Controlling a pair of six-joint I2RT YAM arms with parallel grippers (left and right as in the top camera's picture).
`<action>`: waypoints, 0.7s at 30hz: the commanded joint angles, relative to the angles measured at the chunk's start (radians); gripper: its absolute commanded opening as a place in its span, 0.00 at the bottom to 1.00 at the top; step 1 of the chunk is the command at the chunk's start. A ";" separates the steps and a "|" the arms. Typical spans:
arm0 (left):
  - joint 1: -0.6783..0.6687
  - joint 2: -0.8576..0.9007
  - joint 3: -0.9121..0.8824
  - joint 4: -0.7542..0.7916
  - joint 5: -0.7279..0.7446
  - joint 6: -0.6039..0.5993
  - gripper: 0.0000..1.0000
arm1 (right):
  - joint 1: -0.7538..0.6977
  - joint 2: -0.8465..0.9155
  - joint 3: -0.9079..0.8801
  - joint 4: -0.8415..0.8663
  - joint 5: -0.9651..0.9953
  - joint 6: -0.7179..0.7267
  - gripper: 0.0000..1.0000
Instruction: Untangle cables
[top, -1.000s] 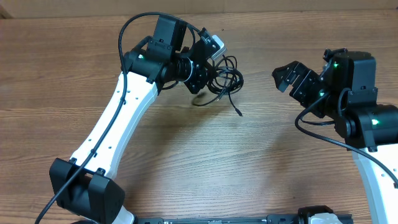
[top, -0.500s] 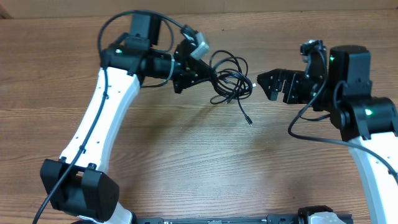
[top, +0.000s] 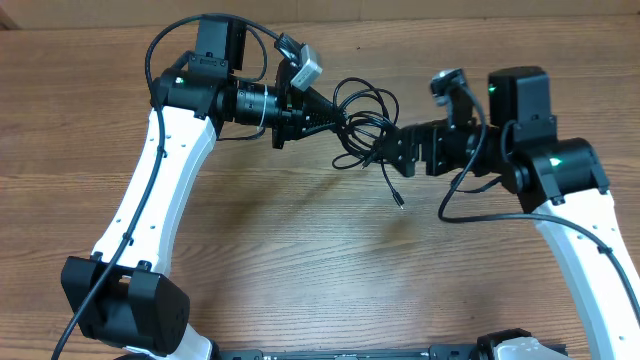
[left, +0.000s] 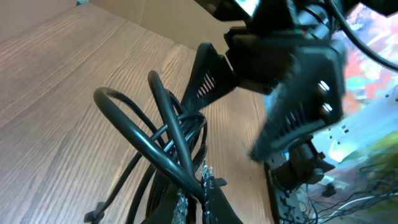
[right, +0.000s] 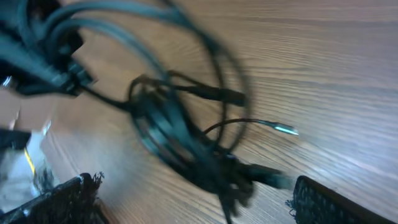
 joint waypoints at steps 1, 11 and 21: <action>0.007 -0.017 0.009 0.002 0.050 -0.053 0.04 | 0.026 -0.014 0.010 0.005 -0.063 -0.146 0.95; 0.019 -0.017 0.009 0.019 0.198 -0.090 0.04 | 0.075 -0.001 0.010 0.021 -0.086 -0.237 0.64; 0.022 -0.017 0.009 0.059 0.236 -0.109 0.04 | 0.075 -0.001 0.010 0.010 -0.086 -0.193 0.04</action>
